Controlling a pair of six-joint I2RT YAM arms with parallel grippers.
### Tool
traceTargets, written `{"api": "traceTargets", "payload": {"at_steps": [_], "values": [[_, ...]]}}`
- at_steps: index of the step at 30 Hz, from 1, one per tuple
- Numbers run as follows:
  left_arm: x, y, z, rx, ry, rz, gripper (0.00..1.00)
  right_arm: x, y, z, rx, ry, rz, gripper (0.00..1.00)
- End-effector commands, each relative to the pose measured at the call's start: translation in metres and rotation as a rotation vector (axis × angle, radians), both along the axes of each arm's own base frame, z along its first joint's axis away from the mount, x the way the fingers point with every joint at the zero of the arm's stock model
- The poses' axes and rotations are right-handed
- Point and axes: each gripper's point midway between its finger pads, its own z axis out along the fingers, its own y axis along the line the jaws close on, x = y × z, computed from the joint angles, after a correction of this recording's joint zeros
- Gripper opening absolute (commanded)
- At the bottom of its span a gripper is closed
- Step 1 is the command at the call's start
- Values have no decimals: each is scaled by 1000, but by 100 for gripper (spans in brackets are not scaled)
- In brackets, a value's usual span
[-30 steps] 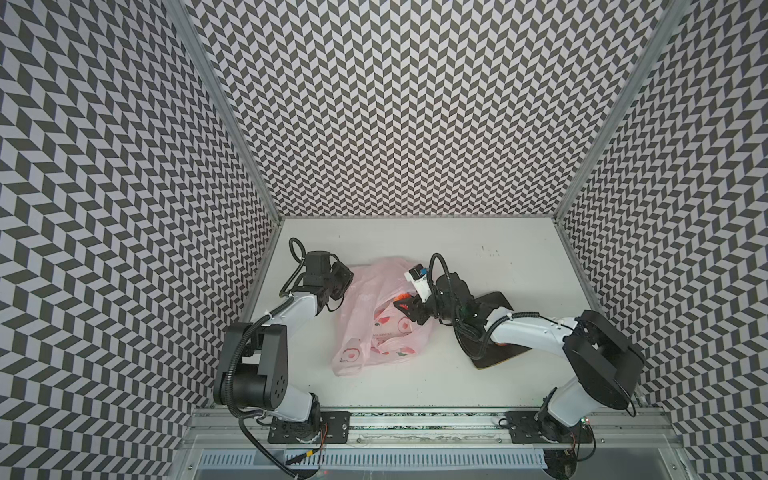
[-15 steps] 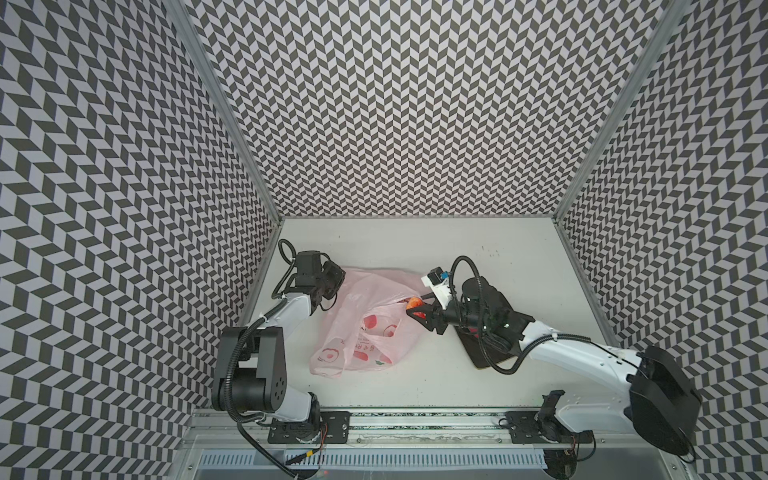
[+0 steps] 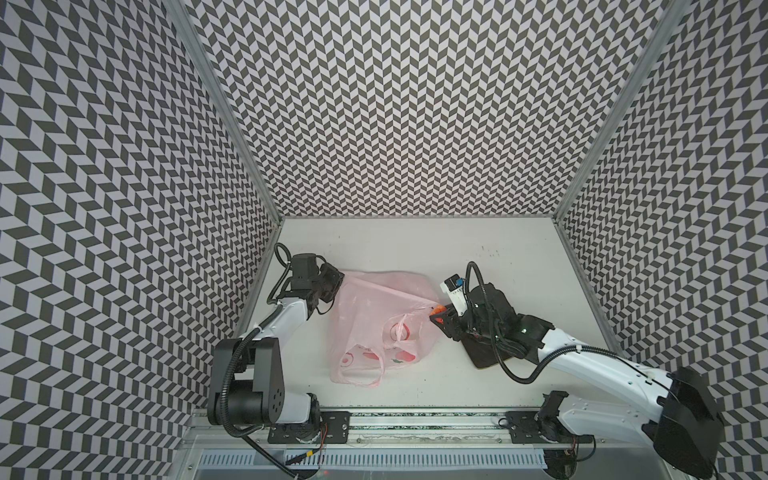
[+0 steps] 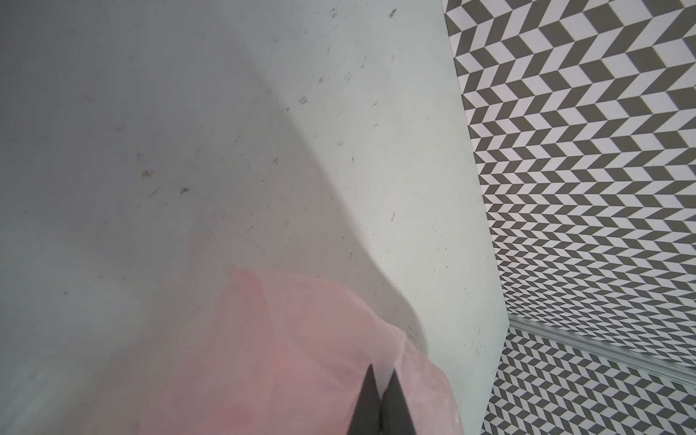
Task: Take the fake fruits out of the plastic bag
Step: 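Carry the apple to the dark tray and lower it beside the strawberry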
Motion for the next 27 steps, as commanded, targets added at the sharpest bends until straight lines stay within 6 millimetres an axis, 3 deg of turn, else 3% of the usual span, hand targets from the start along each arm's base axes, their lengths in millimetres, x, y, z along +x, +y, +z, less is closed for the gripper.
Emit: {"api": "traceTargets", "payload": {"at_steps": [1, 4, 9, 14, 19, 27], "values": [[8, 40, 9, 63, -37, 153, 0, 5, -43, -19, -97, 29, -183, 43], [6, 16, 10, 36, -36, 105, 0, 10, -51, -18, -84, 7, -230, 44], [-5, -50, 10, -21, -40, 15, 0, 24, -77, -35, -92, -16, -364, 44], [-16, -84, 5, -74, -33, -14, 0, 22, -86, -57, -89, 12, -376, 44], [-14, -73, 6, -44, -38, 38, 0, 15, -87, -70, -135, 68, -350, 45], [-2, -5, 23, 19, -67, 251, 0, -2, -86, -60, -140, 138, -302, 49]]}}
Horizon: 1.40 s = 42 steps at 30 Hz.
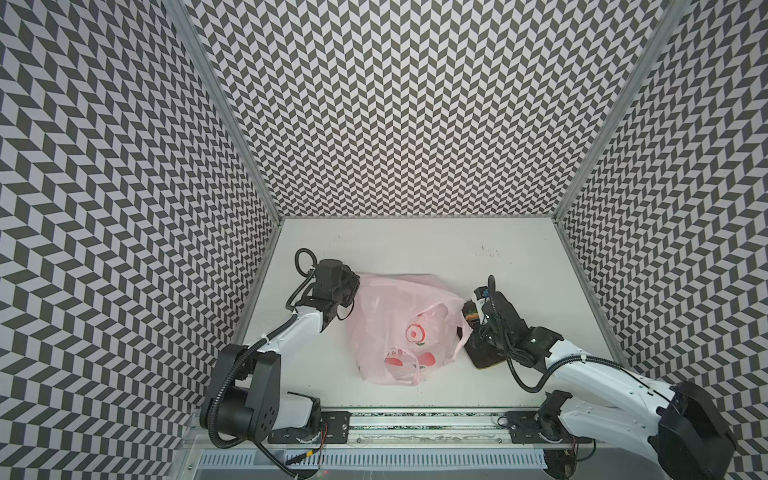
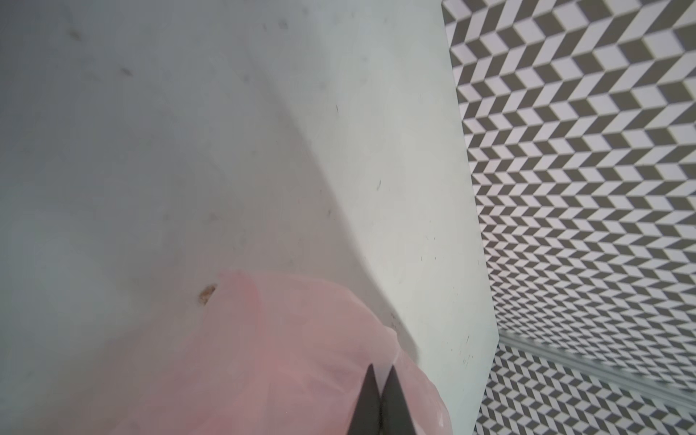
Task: Take the fake fruits out of the plastic bag
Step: 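Carry the apple to the dark tray and lower it beside the strawberry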
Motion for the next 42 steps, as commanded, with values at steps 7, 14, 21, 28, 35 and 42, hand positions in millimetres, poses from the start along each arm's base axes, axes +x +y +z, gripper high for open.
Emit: {"api": "traceTargets", "payload": {"at_steps": [7, 14, 21, 28, 35, 42], "values": [[7, 59, 26, 52, -51, 171, 0, -9, -3, 15, 49, 29, -23, 48], [-5, 56, 12, 28, -26, 159, 0, -10, -19, -7, -61, 135, -125, 48], [-10, 53, 13, 32, -22, 141, 0, -13, -22, -18, -67, 179, -163, 49], [-8, 53, 16, 39, -24, 132, 0, -21, -31, -29, -77, 217, -216, 53], [-7, 51, 16, 34, -24, 123, 0, -20, -35, -26, -70, 206, -250, 68], [-7, 52, 18, 36, -27, 125, 0, -12, -35, -1, -21, 138, -271, 76]]}}
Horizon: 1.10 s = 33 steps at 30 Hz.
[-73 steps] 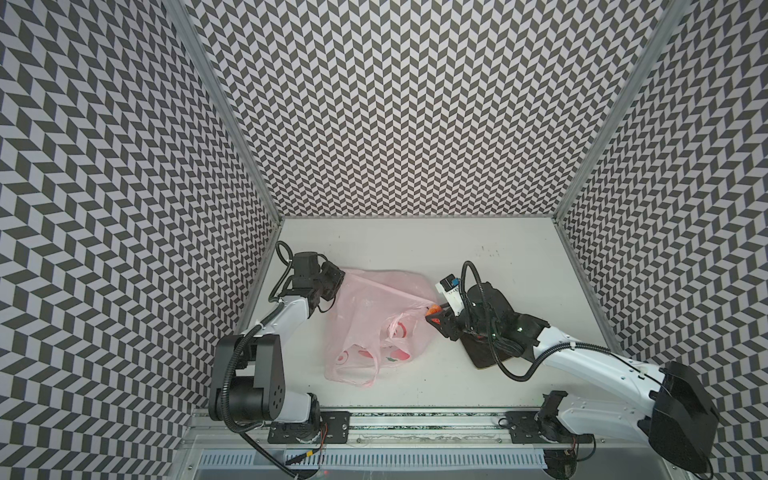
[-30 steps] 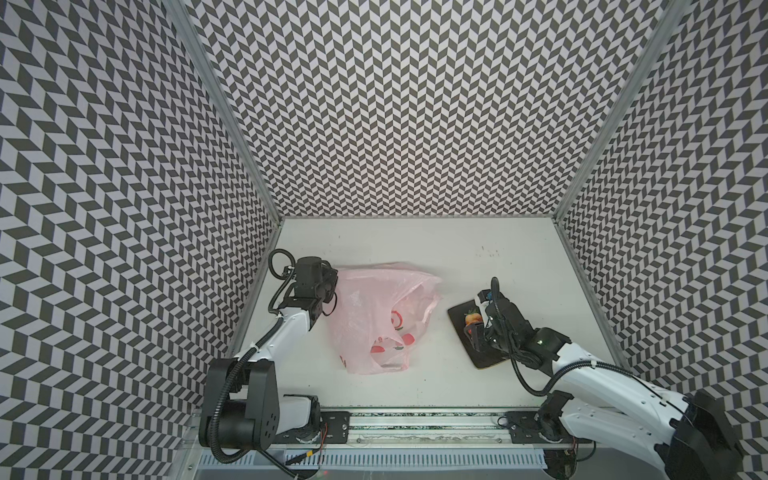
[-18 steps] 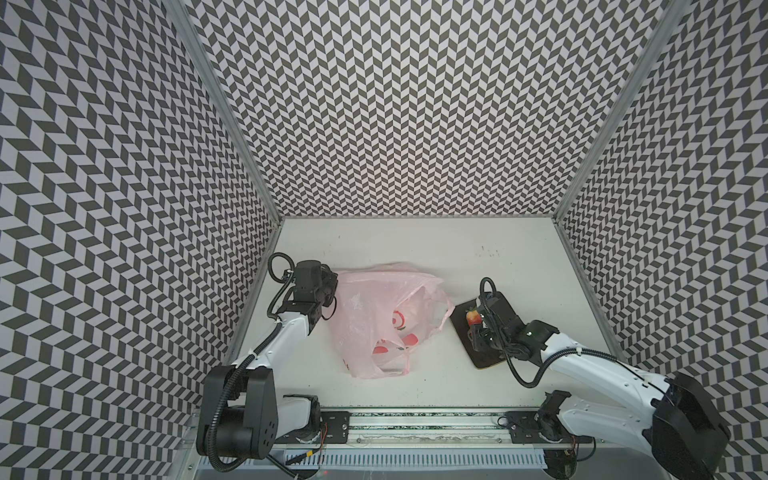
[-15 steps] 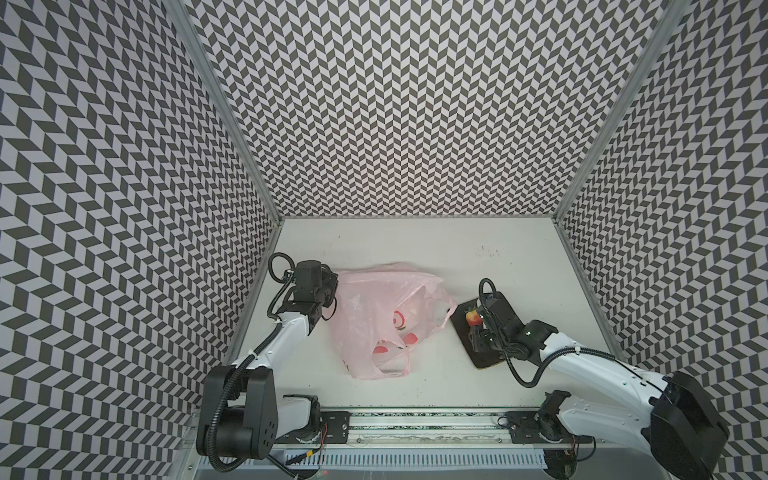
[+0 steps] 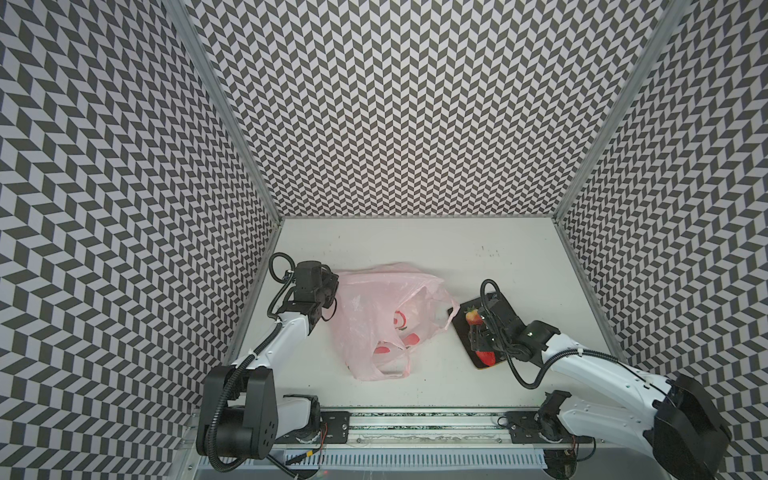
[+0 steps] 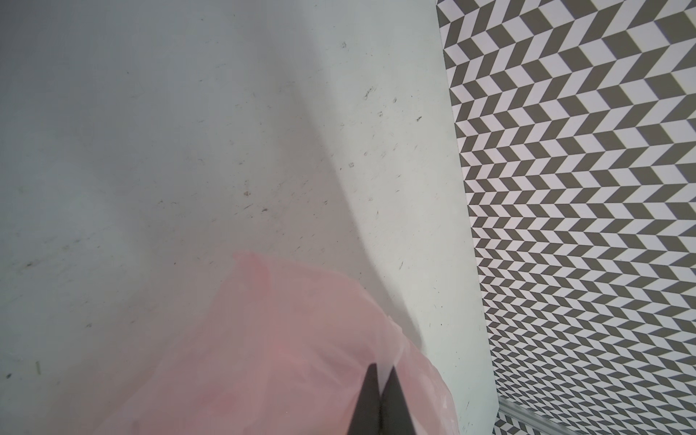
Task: Take the fake fruits out of the plastic bag
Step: 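Carry the apple to the dark tray and lower it beside the strawberry, then open the right gripper and raise it off the tray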
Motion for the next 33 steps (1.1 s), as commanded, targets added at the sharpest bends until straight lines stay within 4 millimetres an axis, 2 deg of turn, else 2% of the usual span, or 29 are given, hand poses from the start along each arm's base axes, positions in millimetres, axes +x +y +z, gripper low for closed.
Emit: {"api": "traceTargets", "payload": {"at_steps": [1, 5, 9, 12, 14, 17, 21, 24, 26, 27, 29, 31, 33], "values": [[1, 0, 11, 5, -23, -4, 0, 12, 1, 29, 54, -100, -38, 76], [0, 1, 10, 10, -21, -3, 0, 22, 11, 68, 149, -235, -8, 77], [0, 2, 13, 32, -28, -9, 0, 25, 45, 120, 338, -438, 176, 75], [-1, 3, 14, 48, -24, -9, 0, 17, 69, 149, 444, -549, 340, 74], [-1, 3, 16, 52, -24, -11, 1, 12, 81, 156, 459, -566, 428, 74], [-2, 4, 15, 54, -21, -8, 1, 10, 97, 156, 466, -523, 520, 76], [-5, 7, 13, 68, -13, 3, 1, 14, 109, 156, 487, -460, 529, 77], [-5, 9, 14, 72, -16, 6, 3, 28, 98, 150, 438, -440, 416, 78], [-4, 11, 17, 82, -26, 9, 8, 46, 68, 137, 342, -423, 198, 78], [-2, 13, 20, 91, -33, 10, 14, 52, 46, 128, 280, -413, 82, 79], [0, 17, 26, 119, -47, 1, 29, 54, 15, 117, 188, -416, -42, 79], [4, 22, 36, 160, -69, -8, 45, 53, -1, 116, 156, -434, -78, 80], [7, 30, 52, 226, -94, -17, 62, 52, -7, 129, 175, -472, -80, 80]]}}
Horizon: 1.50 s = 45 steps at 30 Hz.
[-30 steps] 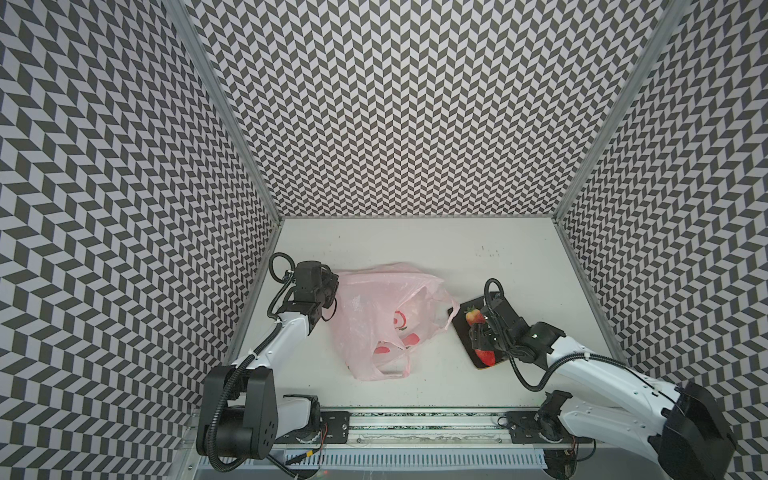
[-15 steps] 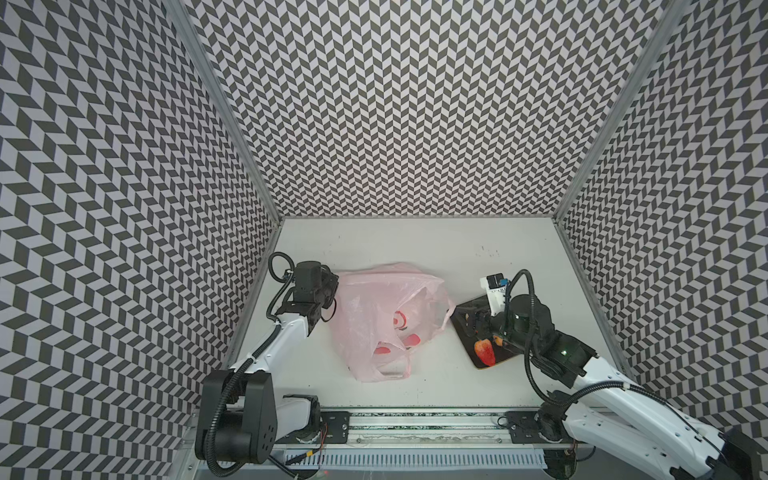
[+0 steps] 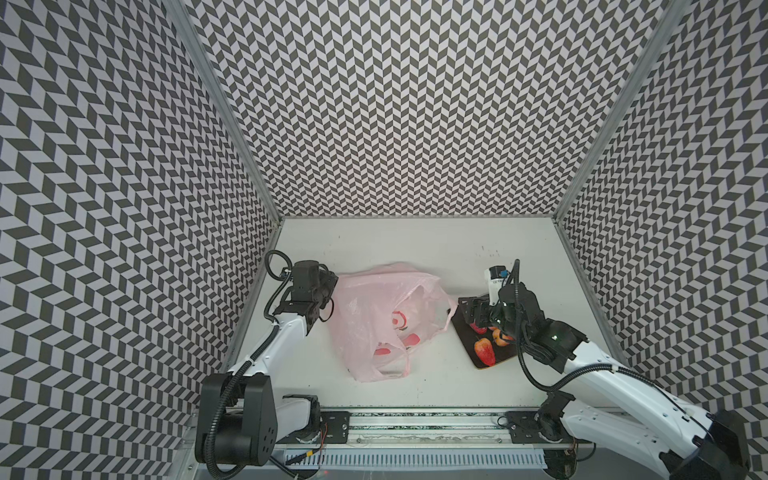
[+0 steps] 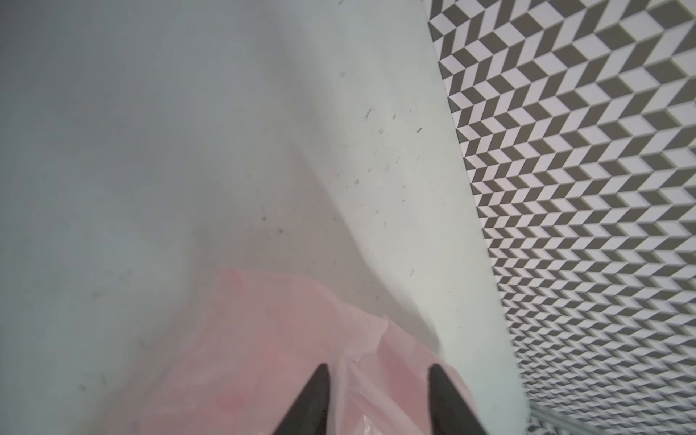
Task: Take the fake fruits out of the plastic bag
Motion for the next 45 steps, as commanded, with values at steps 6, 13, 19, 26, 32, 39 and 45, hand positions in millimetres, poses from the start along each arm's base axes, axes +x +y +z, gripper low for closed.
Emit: {"api": "traceTargets", "payload": {"at_steps": [6, 13, 19, 26, 32, 39, 45], "values": [[16, 23, 100, 347, -176, -75, 88, -9, -23, 56, 134, -121, -81, 81], [13, -35, 181, 596, -362, -332, 89, -34, 42, 96, 306, -139, 300, 82], [-11, -80, 200, 791, -322, -467, 89, -31, 81, 65, 255, 67, 463, 82], [-59, -128, 215, 1046, -335, -684, 87, -23, 102, 10, 187, 283, 510, 56], [-109, -187, 185, 1248, -424, -1111, 85, 3, 101, 10, 190, 194, 431, 28], [-201, -242, 122, 1218, -592, -1678, 84, 18, 105, 9, 193, 149, 411, 18], [-262, -249, 55, 1184, -527, -2050, 87, 16, 106, -2, 189, 181, 418, 17]]}}
